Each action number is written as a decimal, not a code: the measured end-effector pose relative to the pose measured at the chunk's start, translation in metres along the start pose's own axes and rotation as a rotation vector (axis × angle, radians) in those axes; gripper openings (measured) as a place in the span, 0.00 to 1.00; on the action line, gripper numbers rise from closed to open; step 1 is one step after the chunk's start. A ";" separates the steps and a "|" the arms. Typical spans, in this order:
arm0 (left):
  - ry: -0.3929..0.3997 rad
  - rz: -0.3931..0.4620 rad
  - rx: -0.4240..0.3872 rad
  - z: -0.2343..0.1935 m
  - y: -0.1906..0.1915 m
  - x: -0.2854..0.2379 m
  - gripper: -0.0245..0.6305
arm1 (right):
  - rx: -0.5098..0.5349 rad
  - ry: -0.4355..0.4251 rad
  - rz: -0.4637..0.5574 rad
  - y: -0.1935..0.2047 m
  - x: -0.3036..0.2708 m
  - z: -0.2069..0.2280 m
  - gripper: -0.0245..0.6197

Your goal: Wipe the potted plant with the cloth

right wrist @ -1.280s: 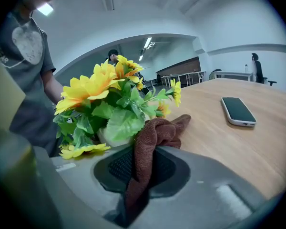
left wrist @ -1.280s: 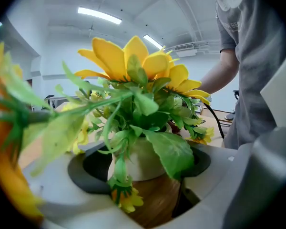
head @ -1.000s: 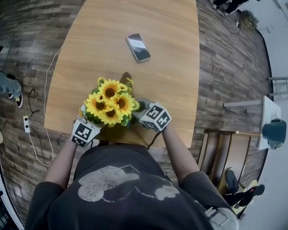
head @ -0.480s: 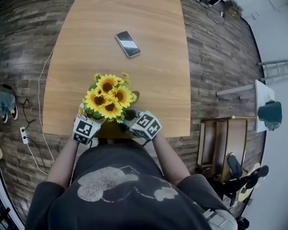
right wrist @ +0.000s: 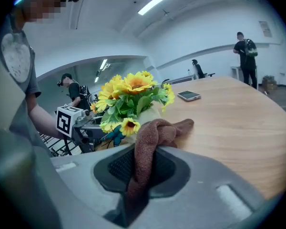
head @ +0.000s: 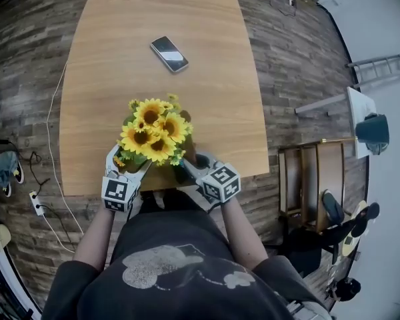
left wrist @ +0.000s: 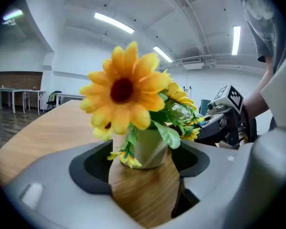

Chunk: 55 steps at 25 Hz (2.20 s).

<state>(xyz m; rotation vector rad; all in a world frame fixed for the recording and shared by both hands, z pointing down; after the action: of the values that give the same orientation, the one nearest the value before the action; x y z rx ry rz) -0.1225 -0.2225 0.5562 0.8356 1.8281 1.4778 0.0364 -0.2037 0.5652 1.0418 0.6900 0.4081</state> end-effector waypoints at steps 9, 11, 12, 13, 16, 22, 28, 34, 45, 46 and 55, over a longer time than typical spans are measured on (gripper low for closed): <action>-0.010 -0.004 0.017 0.016 0.005 0.025 0.53 | -0.064 0.057 0.094 0.006 0.025 -0.002 0.12; -0.026 0.013 0.015 0.026 0.002 0.031 0.52 | -0.055 0.037 0.106 0.005 0.032 -0.004 0.12; -0.038 0.019 0.013 0.030 0.001 0.034 0.51 | -0.049 0.026 0.111 0.005 0.036 -0.006 0.12; -0.054 0.021 0.014 0.035 0.001 0.037 0.49 | -0.045 0.015 0.115 0.005 0.041 -0.007 0.12; -0.117 0.032 0.027 0.048 -0.001 0.049 0.41 | -0.044 -0.012 0.130 0.007 0.061 -0.013 0.12; -0.157 0.099 0.006 0.091 -0.019 0.073 0.32 | -0.028 -0.058 0.165 0.017 0.101 -0.033 0.12; -0.162 0.190 -0.002 0.146 -0.035 0.102 0.19 | 0.021 -0.117 0.201 0.025 0.145 -0.067 0.12; -0.164 0.219 0.003 0.205 -0.037 0.135 0.15 | 0.086 -0.169 0.200 0.041 0.205 -0.104 0.12; -0.197 0.253 0.006 0.273 -0.039 0.183 0.07 | 0.104 -0.231 0.182 0.080 0.266 -0.146 0.12; -0.200 0.240 0.011 0.278 -0.035 0.187 0.07 | 0.097 -0.231 0.180 0.082 0.268 -0.148 0.12; -0.206 0.185 0.064 0.290 -0.020 0.208 0.07 | 0.026 -0.182 0.157 0.105 0.281 -0.159 0.12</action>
<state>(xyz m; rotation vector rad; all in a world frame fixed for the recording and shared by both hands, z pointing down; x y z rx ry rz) -0.0165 0.1081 0.4707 1.1700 1.6886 1.3918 0.1303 0.1186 0.5153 1.1468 0.4540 0.4343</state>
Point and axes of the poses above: the fingertips, and each gripper's own axes: x backward along the fingers, z to its right, y out of its underside, the point moved 3 cm from there along x, backward along the fingers, and after that the axes turned 14 degrees about z, right-handed, at the moved point
